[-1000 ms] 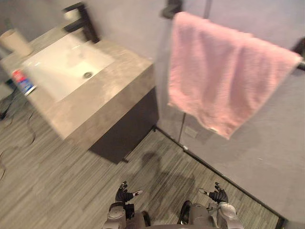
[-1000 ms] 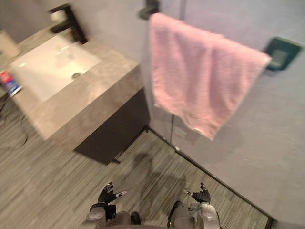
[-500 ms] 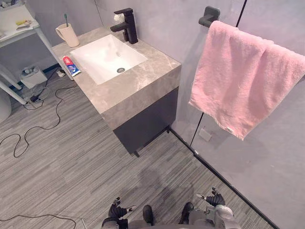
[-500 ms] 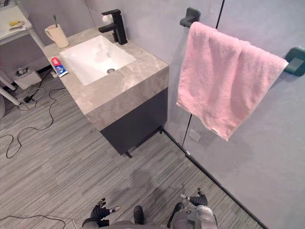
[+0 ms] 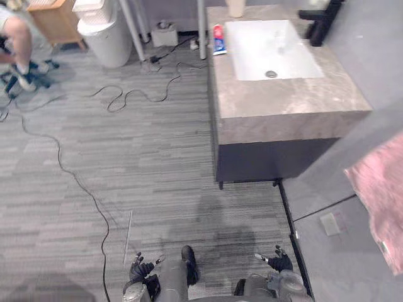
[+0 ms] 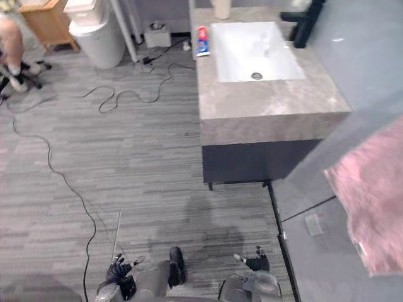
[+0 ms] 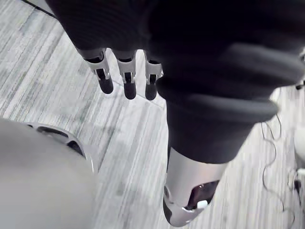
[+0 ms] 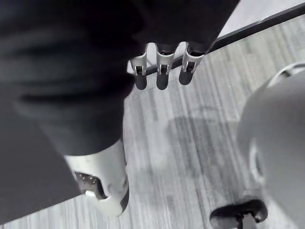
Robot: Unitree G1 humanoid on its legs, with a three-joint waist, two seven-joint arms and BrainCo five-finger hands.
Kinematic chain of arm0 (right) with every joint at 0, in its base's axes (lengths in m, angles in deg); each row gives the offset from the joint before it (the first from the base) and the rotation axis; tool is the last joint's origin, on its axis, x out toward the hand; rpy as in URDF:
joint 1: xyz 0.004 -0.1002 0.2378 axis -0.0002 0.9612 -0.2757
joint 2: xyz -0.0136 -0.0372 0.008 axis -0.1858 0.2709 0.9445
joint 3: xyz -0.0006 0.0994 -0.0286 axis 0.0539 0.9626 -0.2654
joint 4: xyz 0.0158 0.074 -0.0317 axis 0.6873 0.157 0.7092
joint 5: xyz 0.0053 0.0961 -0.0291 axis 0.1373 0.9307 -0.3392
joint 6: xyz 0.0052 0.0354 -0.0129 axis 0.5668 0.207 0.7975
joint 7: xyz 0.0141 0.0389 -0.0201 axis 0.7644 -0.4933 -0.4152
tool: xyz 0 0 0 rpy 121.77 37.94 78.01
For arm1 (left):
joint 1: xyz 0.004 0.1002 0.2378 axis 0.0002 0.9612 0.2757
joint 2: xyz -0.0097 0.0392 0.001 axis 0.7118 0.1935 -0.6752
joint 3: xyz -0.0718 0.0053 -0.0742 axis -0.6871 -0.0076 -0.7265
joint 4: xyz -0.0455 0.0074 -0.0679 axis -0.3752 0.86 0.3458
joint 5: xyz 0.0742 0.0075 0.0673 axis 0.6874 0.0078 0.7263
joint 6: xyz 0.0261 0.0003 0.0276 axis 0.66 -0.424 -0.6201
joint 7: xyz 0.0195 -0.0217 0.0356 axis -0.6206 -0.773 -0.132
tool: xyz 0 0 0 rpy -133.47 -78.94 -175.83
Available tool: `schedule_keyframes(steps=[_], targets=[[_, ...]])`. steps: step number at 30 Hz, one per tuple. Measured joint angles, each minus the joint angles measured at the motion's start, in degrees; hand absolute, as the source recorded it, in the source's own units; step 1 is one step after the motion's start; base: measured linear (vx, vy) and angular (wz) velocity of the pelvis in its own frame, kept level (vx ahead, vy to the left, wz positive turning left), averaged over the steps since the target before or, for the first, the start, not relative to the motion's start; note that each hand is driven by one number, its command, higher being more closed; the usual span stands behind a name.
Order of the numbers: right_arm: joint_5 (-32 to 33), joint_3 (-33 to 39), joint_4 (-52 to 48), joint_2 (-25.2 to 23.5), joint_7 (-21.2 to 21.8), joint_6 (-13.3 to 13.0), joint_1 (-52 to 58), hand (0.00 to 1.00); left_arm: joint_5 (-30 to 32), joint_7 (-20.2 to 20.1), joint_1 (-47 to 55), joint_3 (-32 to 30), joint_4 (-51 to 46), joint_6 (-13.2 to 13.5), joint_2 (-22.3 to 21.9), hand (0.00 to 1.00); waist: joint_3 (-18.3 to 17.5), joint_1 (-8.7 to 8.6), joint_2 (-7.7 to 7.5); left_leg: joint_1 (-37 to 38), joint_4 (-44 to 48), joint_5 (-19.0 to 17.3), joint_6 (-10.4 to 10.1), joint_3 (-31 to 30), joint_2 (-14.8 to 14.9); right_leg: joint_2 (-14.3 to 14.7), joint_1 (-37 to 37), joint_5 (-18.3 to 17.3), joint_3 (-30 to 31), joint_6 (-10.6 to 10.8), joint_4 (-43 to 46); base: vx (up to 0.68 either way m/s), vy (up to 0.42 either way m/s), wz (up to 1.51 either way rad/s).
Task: Organize washtable
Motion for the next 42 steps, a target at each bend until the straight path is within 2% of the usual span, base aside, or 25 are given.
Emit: schedule_keyframes(steps=[1, 3, 4, 5, 7, 8, 11, 13, 15, 17, 20, 21, 24, 25, 27, 28, 29, 30, 31, 32, 34, 36, 39, 41, 42], targets=[[0.0, 0.0, 0.1, -0.6, -0.5, 0.2, -1.0, 0.0, -0.9, 0.1, -0.7, -1.5, 0.2, -0.1, -0.3, 0.0, 1.2, 0.24, -0.65, -1.3, 3.4, -4.9, -1.5, 1.7, 1.3, -0.6, 1.3, 0.3, -1.2, 0.6, -1.4, 0.03, 0.127, 0.68], [0.0, 0.0, -0.1, -1.0, -0.7, 0.2, -1.5, 0.0, -3.1, 1.0, -0.7, -3.7, 0.7, 0.0, -0.3, 0.0, 2.0, 0.53, -0.42, -1.8, 6.7, -5.6, -1.6, 2.3, 6.7, -1.6, 3.2, 0.5, -2.0, 1.2, -1.5, 0.04, 0.077, 0.42], [0.0, 0.0, -0.2, -0.9, -0.8, 0.2, -1.7, 0.0, -4.0, 1.2, -1.0, -4.0, 1.1, 0.0, -0.1, 0.0, 2.1, 0.21, -0.2, -2.6, 8.7, -4.7, -3.1, 3.6, 8.0, -2.8, 4.5, 0.2, -1.9, 2.3, -2.3, 0.06, 0.112, 0.34], [0.0, 0.0, -0.2, -0.8, -1.1, 0.2, -1.7, 0.0, -4.4, 1.4, -1.4, -4.0, 1.3, 0.0, -0.1, 0.0, 2.1, 0.33, -0.25, -3.2, 10.2, -5.7, -2.7, 4.2, 7.6, -3.6, 4.7, 0.5, -1.9, 2.8, -3.0, 0.06, 0.15, 0.16], [-0.2, 0.0, 0.3, -1.5, -1.5, 0.1, -1.6, 0.0, -6.1, 2.5, -1.4, -6.2, 1.6, 0.2, -0.6, 0.0, 1.7, 1.99, 1.5, -7.0, 20.6, -14.2, -3.1, 5.2, 10.0, -3.2, 5.1, 2.5, -0.5, 6.6, -6.8, 0.14, 0.356, -0.39], [-0.6, 0.2, 1.3, -2.3, -1.7, 0.3, -1.2, 0.0, -6.1, 2.7, -1.3, -6.9, 2.9, 0.1, -0.6, 0.0, 1.9, 3.2, 0.91, -6.6, 22.5, -17.1, -0.7, 5.6, 9.0, -3.3, 6.4, 3.0, 0.6, 7.9, -8.2, 0.19, 0.431, -0.36], [-0.8, -0.8, 1.8, -2.9, -1.6, 0.5, 1.8, 0.0, -5.3, 2.6, -0.8, -5.4, 3.5, 0.0, 0.7, 0.0, 1.0, 3.43, -0.95, -3.9, 23.4, -21.3, 1.3, 6.2, 4.2, -6.6, 10.0, 5.1, 2.5, 7.5, -7.8, 0.35, 0.45, 0.23], [-1.2, -0.8, 3.0, -2.9, -1.3, 0.5, 1.0, 0.0, -4.0, 2.4, -0.6, -4.3, 5.0, -0.6, 1.3, 0.0, 0.5, 2.93, -0.59, -2.2, 23.5, -22.8, 3.1, 7.3, 2.7, -8.9, 7.7, 6.7, 5.4, 4.2, -0.4, 0.21, 0.299, -0.08], [-1.2, -1.3, 3.6, -2.9, -0.4, 0.5, 0.2, 0.0, -1.4, 2.2, -1.1, -0.7, 5.2, -1.2, 2.6, 0.0, 0.0, 3.02, -0.05, 0.8, 19.3, -23.0, 3.4, 8.0, 1.2, -8.8, -1.2, 9.3, 9.7, -4.0, 15.0, 0.18, 0.326, -0.24], [-1.2, -1.4, 3.7, -2.9, -0.5, 0.5, -0.6, 0.0, 0.0, 2.2, -1.0, 0.5, 5.2, -1.3, 3.1, 0.0, 0.0, 1.94, -0.02, 4.4, 14.8, -22.7, 3.9, 8.1, -0.4, -5.5, -5.5, 7.9, 13.7, -3.2, 22.1, 0.12, 0.217, -0.14], [-1.1, -1.8, 3.2, -2.8, -0.5, 0.0, -1.1, 0.0, 0.9, 1.7, -0.8, 1.8, 5.2, -1.4, 3.0, 0.0, -0.3, -0.22, -0.33, 12.3, 6.5, -21.8, 3.4, 7.9, -4.3, 2.0, -12.8, 1.5, 13.7, -1.8, 26.6, 0.2, 0.214, 0.01], [-1.0, -1.7, 2.6, -2.7, -0.4, -0.2, -1.3, 0.0, 1.1, 1.0, -1.5, 2.6, 5.4, -1.6, 2.8, 0.0, -0.2, -0.83, -0.23, 15.5, 3.6, -21.7, 3.4, 7.9, -5.7, 6.0, -17.4, -0.5, 11.0, -1.6, 25.2, 0.17, 0.113, 0.04], [-0.4, -1.4, 2.3, -1.8, -0.4, -0.6, -1.7, 0.0, 2.2, 0.6, -2.4, 2.9, 5.7, -1.8, 2.0, 0.0, 1.0, -1.88, -0.57, 21.1, -1.2, -21.1, 3.9, 6.4, -8.0, 11.5, -20.9, 1.2, 4.3, -3.2, 13.2, 0.28, 0.139, 0.42], [-0.4, -0.8, 2.3, -1.4, -0.3, -0.6, -1.0, 0.0, 2.7, -0.2, -2.7, 3.0, 5.6, -1.8, 1.7, 0.0, 0.8, -2.17, -1.15, 24.1, -3.9, -21.0, 4.0, 4.3, -9.8, 13.1, -21.4, 3.6, 1.8, -5.0, 7.1, 0.5, 0.201, 1.17], [0.5, 1.5, 0.8, -1.4, -0.4, -0.6, 2.8, 0.0, 3.4, -0.9, -2.2, 2.6, 5.4, -1.8, 0.7, 0.0, -0.1, -3.31, -1.89, 29.4, -5.1, -22.0, 2.3, -3.3, -13.2, 16.4, -20.8, 9.0, 0.4, -15.7, 2.8, 0.76, 0.212, 1.53], [0.6, 1.8, 0.1, -1.2, -0.4, -0.5, 3.0, 0.0, 3.7, -1.3, -2.4, 1.1, 5.4, -1.9, 0.3, 0.0, -0.4, -3.7, -1.5, 29.7, -3.3, -22.2, 2.0, -5.3, -13.3, 16.8, -20.5, 12.3, 1.1, -19.3, 2.8, 0.85, 0.203, 1.0], [-0.1, 1.8, -0.2, -1.0, -0.4, -0.3, 3.0, 0.0, 3.8, -1.4, -2.3, -1.0, 5.0, -2.2, -1.2, 0.0, -0.7, -3.8, 0.74, 28.4, 2.7, -22.1, 1.7, -6.7, -11.6, 17.5, -18.6, 10.0, 0.1, -18.5, 1.9, 0.86, 0.247, 0.55], [-0.6, 1.6, -1.3, -0.4, -0.3, -0.3, 3.0, 0.0, 3.8, -1.3, -1.2, -3.6, 5.0, -2.4, -2.2, 0.0, -0.6, -3.54, 2.24, 25.1, 14.0, -20.3, -1.6, -6.8, -9.6, 18.3, -15.3, 9.1, 1.2, -16.5, -0.4, 0.73, 0.236, 0.11], [-0.6, 1.0, -1.6, -0.1, -0.4, 0.0, 3.0, 0.0, 3.9, -1.3, -0.5, -4.7, 4.7, -2.4, -2.3, 0.0, -0.5, -3.05, 2.59, 22.4, 21.0, -19.4, -4.2, -6.8, -7.7, 18.9, -13.1, 8.8, 2.1, -15.7, -1.6, 0.83, 0.256, -0.41], [-0.5, 0.4, -1.5, -0.5, -0.4, 0.3, 3.1, 0.0, 3.5, -1.3, 1.9, -7.3, 1.6, -2.5, -2.5, 0.0, -0.5, -2.48, 2.52, 17.3, 38.9, -19.2, -4.5, -3.6, -0.9, 20.4, -7.0, 6.9, 5.2, -14.4, -3.5, 0.68, 0.188, -0.58], [-0.5, 0.1, -1.1, -1.2, -0.5, 0.3, 3.1, 0.0, 3.5, -1.2, 3.0, -7.8, 0.2, -2.5, -2.5, 0.0, -0.7, -1.46, 1.96, 14.5, 43.5, -19.3, -4.4, -3.1, 2.4, 20.5, -3.1, 6.2, 8.3, -13.4, -4.9, 0.55, 0.156, -0.83], [0.1, -1.3, -0.6, -2.3, -0.4, 0.4, 3.0, 0.0, 3.5, -1.3, 3.1, -7.8, -0.6, -2.3, -2.2, 0.0, -1.0, 0.15, 1.55, 9.0, 44.0, -20.0, -3.4, -4.7, 5.7, 19.9, 1.7, 5.9, 13.8, -12.1, -8.5, 0.49, 0.205, -1.18], [0.1, -1.5, 0.1, -3.4, -0.5, 0.5, 2.2, 0.0, 2.7, -1.3, 3.0, -7.7, -1.1, -1.9, -1.9, 0.0, -0.8, 0.79, 0.63, -1.5, 29.9, -20.4, -5.7, -12.7, 7.3, 14.9, 5.9, 4.2, 22.8, -6.6, -10.4, 0.55, 0.433, -1.35], [0.1, -0.1, 0.0, -2.9, -0.5, 0.4, 3.2, 0.0, 2.5, -1.2, 2.8, -7.0, -0.7, -1.6, -2.4, 0.0, -1.5, 1.29, 2.18, -2.3, 16.3, -16.9, -10.8, -20.6, 7.8, 13.2, 6.1, 1.1, 27.2, -1.5, -8.3, 0.44, 0.526, -1.32], [0.0, 0.1, 0.1, -2.4, -0.5, 0.3, 3.7, 0.0, 1.9, -1.1, 3.0, -7.0, 0.4, -1.4, -2.3, 0.0, -2.4, 1.64, 3.11, -2.2, 17.4, -11.3, -11.4, -20.1, 8.2, 11.7, 6.9, -1.4, 30.3, 0.6, -6.4, 0.47, 0.602, -1.0]])
